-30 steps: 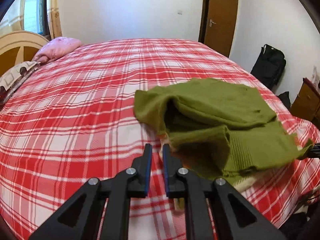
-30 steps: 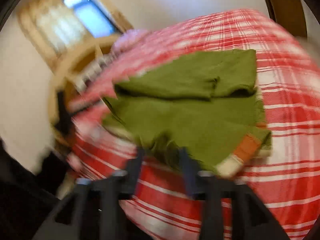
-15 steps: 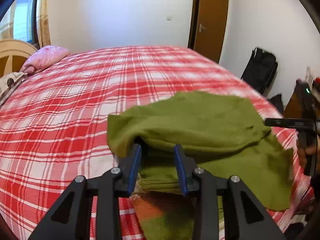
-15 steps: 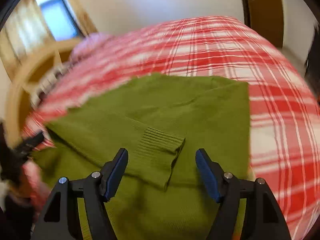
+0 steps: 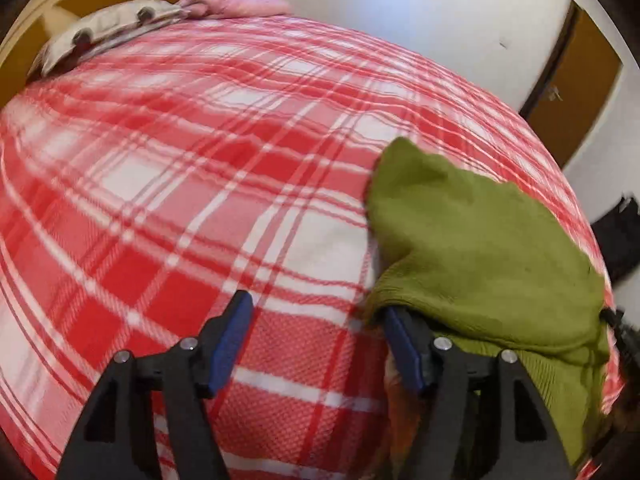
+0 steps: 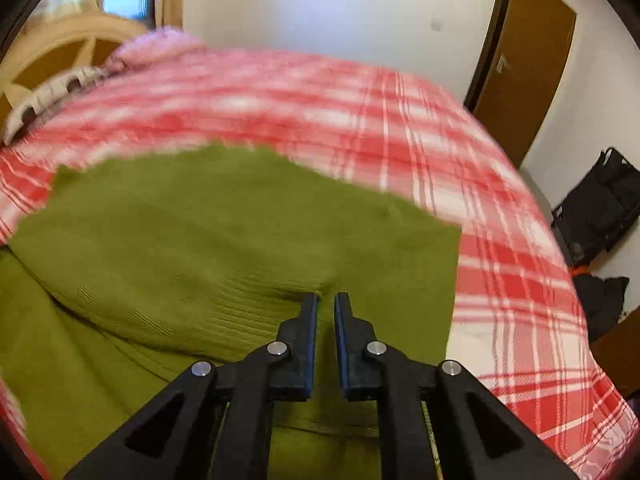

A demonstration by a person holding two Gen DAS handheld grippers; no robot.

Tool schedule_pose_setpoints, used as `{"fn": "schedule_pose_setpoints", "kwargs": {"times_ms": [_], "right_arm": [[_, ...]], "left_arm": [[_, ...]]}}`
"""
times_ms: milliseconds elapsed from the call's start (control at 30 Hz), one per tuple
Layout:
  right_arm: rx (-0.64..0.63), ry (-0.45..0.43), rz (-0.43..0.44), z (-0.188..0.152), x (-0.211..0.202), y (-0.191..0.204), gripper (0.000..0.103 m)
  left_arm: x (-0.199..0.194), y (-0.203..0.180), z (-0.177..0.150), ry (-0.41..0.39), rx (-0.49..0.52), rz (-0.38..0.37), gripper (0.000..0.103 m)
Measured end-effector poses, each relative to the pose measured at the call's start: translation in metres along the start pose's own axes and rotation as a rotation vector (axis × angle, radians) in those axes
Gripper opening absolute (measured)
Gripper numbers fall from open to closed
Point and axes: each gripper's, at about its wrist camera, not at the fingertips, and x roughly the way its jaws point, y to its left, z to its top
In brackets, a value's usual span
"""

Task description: Fold small clothes

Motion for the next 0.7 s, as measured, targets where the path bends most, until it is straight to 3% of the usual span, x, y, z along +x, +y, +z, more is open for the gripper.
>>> {"fn": "schedule_pose_setpoints", "kwargs": {"times_ms": [100, 167, 233, 367, 433, 467, 500, 600, 633, 700], "right_arm": [[0.020, -0.015, 0.047, -0.004, -0.001, -0.008, 0.009], [0.098, -0.008, 0.096, -0.001, -0.013, -0.022, 0.009], [0.158, -0.055, 0.146, -0.011, -0.037, -0.030, 0.009], [0.200, -0.113, 0.242, -0.037, -0.091, -0.037, 0.013], [0.242, -0.112, 0.293, -0.060, -0.114, -0.042, 0.041], [0.299, -0.109, 0.334, -0.077, -0.126, -0.048, 0.067], [0.337, -0.113, 0.362, -0.089, -0.132, -0.051, 0.075], [0.399, -0.078, 0.418, -0.125, -0.150, -0.055, 0.075], [0.374, -0.063, 0.397, -0.132, -0.155, -0.051, 0.075], [0.243, -0.025, 0.256, -0.150, -0.166, -0.032, 0.075]], "left_arm": [[-0.005, -0.012, -0.007, -0.020, 0.078, 0.068, 0.070], [-0.005, -0.005, -0.005, -0.006, 0.086, 0.051, 0.070], [-0.011, 0.004, -0.002, 0.010, 0.076, 0.030, 0.068], [-0.036, 0.008, 0.003, -0.058, 0.189, 0.020, 0.068], [-0.050, 0.001, -0.001, -0.115, 0.322, 0.024, 0.068], [-0.055, -0.005, -0.005, -0.131, 0.405, 0.028, 0.068], [-0.058, -0.014, -0.011, -0.141, 0.508, 0.035, 0.068], [-0.064, -0.040, -0.034, -0.195, 0.810, 0.061, 0.072], [-0.064, -0.048, -0.043, -0.229, 0.916, 0.072, 0.073], [-0.062, -0.060, -0.055, -0.274, 1.066, 0.085, 0.074]]}}
